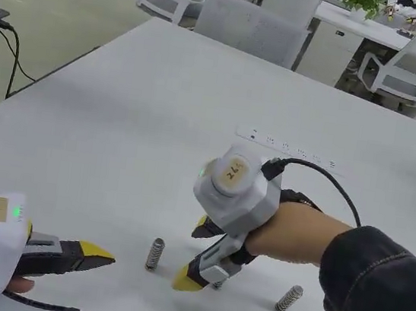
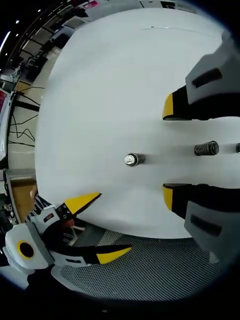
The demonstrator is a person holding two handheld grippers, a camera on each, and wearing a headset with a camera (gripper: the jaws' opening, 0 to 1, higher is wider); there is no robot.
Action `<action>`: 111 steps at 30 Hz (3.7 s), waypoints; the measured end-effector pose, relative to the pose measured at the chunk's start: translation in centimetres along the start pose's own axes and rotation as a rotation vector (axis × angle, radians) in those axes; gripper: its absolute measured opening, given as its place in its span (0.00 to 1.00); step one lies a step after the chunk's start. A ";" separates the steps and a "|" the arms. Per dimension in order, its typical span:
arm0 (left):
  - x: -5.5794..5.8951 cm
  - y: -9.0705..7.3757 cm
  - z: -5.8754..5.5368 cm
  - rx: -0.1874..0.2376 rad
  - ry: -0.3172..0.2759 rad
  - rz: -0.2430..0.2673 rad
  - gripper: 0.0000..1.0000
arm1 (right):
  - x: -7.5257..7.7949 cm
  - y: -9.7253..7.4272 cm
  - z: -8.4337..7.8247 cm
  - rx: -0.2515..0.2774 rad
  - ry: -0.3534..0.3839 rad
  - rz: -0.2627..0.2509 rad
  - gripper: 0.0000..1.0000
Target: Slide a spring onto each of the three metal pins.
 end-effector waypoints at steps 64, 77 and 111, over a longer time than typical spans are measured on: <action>-1.1 0.7 0.9 -0.015 0.036 -0.019 0.49 | 2.8 -6.5 -7.7 0.277 0.309 -0.166 0.63; -1.1 1.0 1.0 -0.026 0.047 -0.026 0.49 | 3.3 -7.8 -10.1 0.339 0.373 -0.204 0.64; -1.5 1.3 0.7 -0.031 0.034 -0.021 0.51 | 0.6 -7.7 -14.5 0.425 0.460 -0.225 0.65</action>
Point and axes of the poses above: the centre of the closed fingertips' face, and the gripper's own axes: y roughly forward along the fingers, x roughly to its right, z roughly out of its top, the point moved 3 cm from there along -y, roughly backward along the fingers, and after that the axes turned 12 degrees about y, right-handed, at the moved point
